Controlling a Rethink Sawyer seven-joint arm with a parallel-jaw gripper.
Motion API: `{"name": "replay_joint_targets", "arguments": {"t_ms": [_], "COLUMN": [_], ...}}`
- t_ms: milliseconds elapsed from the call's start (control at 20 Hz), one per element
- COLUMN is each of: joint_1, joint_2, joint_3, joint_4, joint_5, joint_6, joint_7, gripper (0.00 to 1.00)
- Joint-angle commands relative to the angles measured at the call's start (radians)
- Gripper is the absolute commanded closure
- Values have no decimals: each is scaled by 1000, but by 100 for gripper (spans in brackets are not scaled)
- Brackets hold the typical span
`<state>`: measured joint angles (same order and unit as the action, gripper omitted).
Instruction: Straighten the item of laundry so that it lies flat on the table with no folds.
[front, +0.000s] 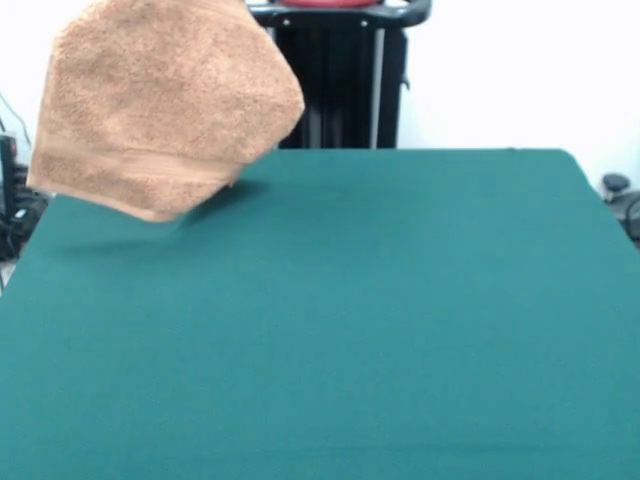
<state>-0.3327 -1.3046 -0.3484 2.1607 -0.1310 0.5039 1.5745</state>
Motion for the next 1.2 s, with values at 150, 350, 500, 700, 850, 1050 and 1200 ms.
{"name": "replay_joint_targets", "arguments": {"t_ms": [150, 350, 500, 700, 850, 1050, 1200], "joint_1": [75, 138, 178, 231, 286, 323, 353], "joint_2": [134, 202, 271, 375, 474, 593, 647], "joint_3": [147, 131, 127, 115, 91, 78, 62], "joint_4": [84, 25, -5, -76, -144, -196, -219], "joint_5": [-38, -19, 8, 45, 74, 128, 171], "joint_6": [-132, -141, -186, -209, -222, -281, -315], "joint_7": [112, 180, 221, 262, 298, 322, 331], "gripper": [100, 100, 100, 100, 100, 100, 100]}}
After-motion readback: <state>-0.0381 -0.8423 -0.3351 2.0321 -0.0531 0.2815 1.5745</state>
